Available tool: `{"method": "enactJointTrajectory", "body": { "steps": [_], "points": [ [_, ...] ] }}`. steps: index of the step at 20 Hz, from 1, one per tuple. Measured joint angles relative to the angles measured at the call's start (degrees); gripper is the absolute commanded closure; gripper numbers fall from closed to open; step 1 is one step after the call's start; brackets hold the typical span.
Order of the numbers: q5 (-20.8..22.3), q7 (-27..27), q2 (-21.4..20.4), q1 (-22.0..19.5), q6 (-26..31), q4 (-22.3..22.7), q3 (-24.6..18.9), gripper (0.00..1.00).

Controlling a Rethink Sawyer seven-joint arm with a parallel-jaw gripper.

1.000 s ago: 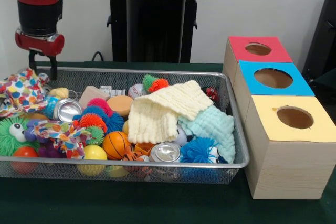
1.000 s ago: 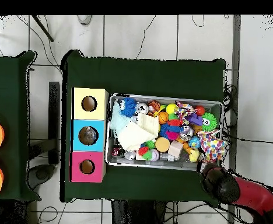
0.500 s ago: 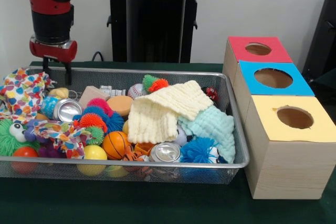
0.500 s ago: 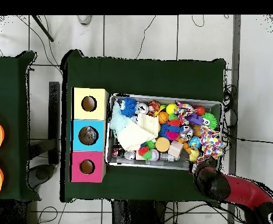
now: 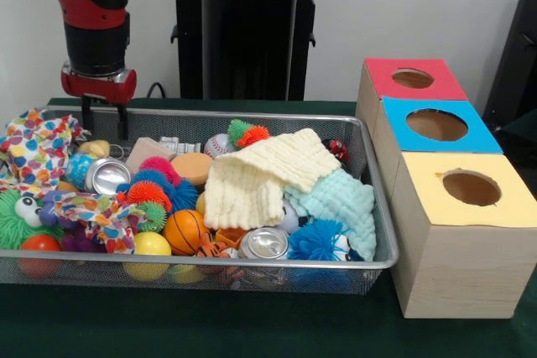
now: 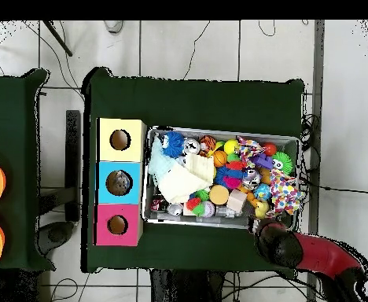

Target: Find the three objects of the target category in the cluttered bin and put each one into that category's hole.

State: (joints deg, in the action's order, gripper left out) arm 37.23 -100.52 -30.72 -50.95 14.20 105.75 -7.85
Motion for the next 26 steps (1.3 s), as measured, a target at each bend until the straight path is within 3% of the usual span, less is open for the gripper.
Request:
{"method": "enactJointTrajectory", "body": {
  "steps": [26],
  "points": [
    [0.00, 0.00, 1.53, -0.34, -2.48, -0.01, -0.27, 0.00]
  ]
}}
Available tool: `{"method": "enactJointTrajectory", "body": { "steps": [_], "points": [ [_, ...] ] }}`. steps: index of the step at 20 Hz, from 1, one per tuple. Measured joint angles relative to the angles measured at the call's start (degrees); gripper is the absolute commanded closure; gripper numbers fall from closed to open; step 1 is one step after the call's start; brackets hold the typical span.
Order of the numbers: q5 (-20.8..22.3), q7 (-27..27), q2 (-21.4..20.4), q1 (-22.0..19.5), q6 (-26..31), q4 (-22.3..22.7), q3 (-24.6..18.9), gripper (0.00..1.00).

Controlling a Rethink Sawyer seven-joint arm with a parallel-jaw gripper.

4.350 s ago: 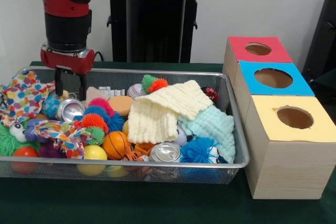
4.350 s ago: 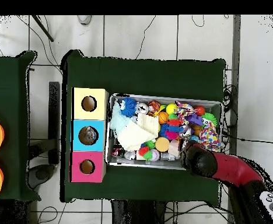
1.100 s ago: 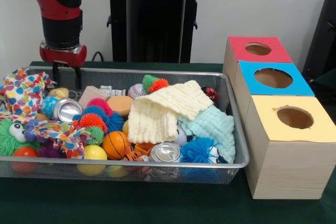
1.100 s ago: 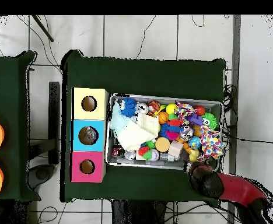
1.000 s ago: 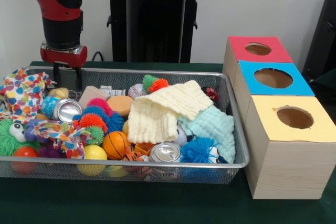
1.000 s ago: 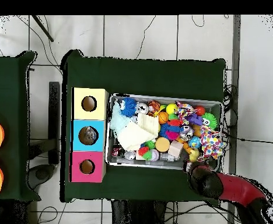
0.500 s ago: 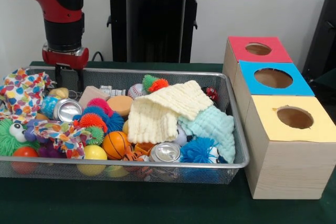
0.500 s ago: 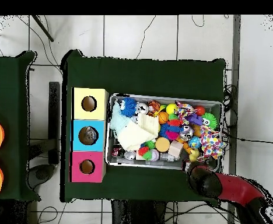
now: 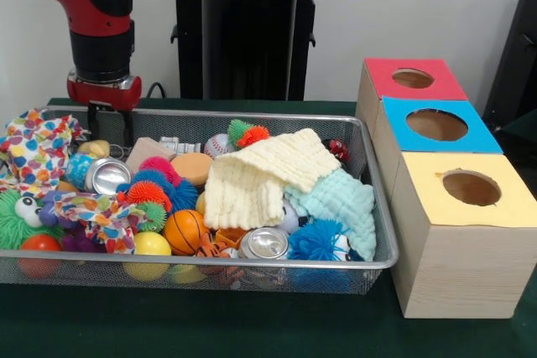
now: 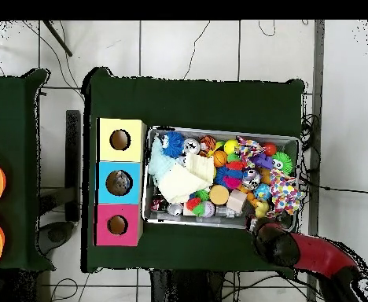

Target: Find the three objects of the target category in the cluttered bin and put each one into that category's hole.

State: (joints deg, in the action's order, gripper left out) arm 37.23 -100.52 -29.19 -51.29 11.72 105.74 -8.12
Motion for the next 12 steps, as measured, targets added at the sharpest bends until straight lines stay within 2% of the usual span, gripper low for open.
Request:
{"method": "enactJointTrajectory", "body": {
  "steps": [12],
  "points": [
    [0.01, 0.00, 1.00, -3.24, 0.00, -0.30, -2.35, 0.00]
  ]
}}
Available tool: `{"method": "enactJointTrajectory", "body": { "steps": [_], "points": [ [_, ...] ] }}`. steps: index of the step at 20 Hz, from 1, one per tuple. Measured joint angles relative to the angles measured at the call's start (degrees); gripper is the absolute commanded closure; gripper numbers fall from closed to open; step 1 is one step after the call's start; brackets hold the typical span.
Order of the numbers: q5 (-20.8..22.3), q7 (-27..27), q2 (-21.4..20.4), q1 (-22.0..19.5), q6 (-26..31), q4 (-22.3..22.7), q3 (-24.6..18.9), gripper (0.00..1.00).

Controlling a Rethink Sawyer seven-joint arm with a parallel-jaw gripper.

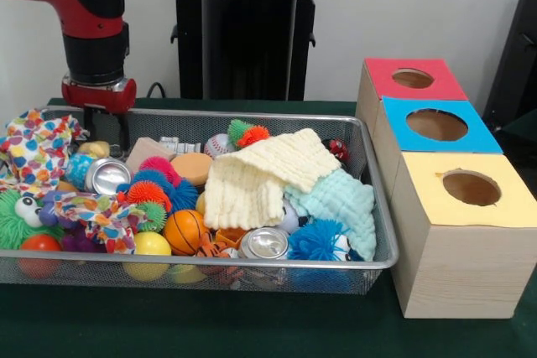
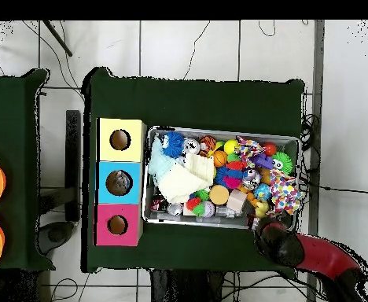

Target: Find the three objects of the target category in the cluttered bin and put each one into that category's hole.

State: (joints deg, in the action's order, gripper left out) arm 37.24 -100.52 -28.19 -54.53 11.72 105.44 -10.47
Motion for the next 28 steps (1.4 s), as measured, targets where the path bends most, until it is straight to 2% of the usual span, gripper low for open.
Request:
{"method": "enactJointTrajectory", "body": {
  "steps": [17, 28],
  "points": [
    [0.48, -0.01, 3.53, -1.77, 0.27, -3.89, -2.09, 0.00],
    [0.56, -0.01, 3.39, -2.01, 1.04, -4.01, -2.33, 0.00]
  ]
}}
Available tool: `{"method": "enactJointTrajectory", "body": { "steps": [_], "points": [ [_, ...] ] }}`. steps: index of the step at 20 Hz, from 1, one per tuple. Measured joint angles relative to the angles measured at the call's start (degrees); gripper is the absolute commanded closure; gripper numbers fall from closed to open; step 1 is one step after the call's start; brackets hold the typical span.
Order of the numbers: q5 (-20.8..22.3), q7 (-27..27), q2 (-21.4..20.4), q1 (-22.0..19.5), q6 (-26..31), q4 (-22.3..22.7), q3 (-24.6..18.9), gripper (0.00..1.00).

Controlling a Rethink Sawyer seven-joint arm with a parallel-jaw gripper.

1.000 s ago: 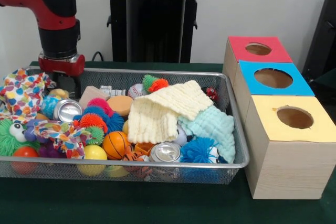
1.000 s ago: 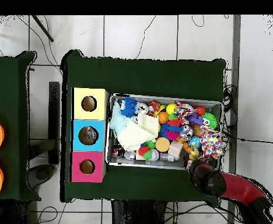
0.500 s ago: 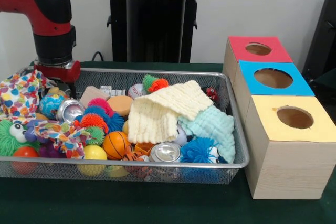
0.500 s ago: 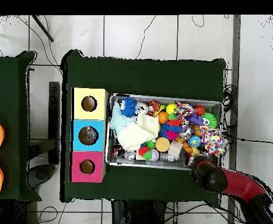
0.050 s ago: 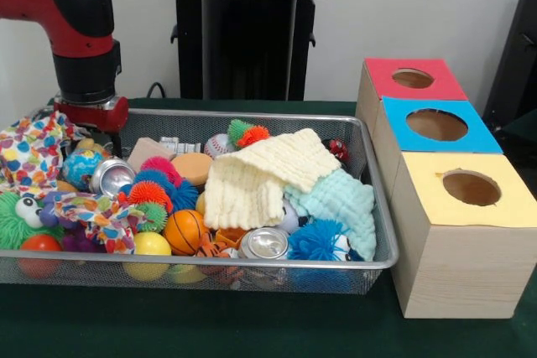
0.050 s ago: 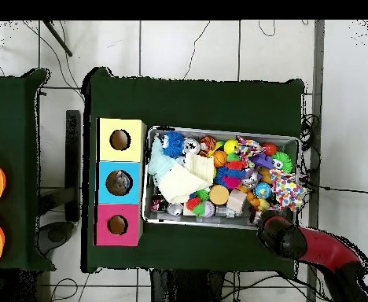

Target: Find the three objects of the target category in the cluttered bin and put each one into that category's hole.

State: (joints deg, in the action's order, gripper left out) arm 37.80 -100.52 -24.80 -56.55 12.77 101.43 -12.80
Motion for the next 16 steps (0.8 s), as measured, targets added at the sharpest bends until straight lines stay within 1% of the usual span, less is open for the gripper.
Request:
{"method": "enactJointTrajectory", "body": {
  "steps": [1, 16],
  "points": [
    [0.06, 0.01, -0.01, -0.13, -0.01, -0.08, 0.00, 1.00],
    [0.13, 0.01, -0.04, -0.33, -0.01, -0.20, -0.02, 1.00]
  ]
}}
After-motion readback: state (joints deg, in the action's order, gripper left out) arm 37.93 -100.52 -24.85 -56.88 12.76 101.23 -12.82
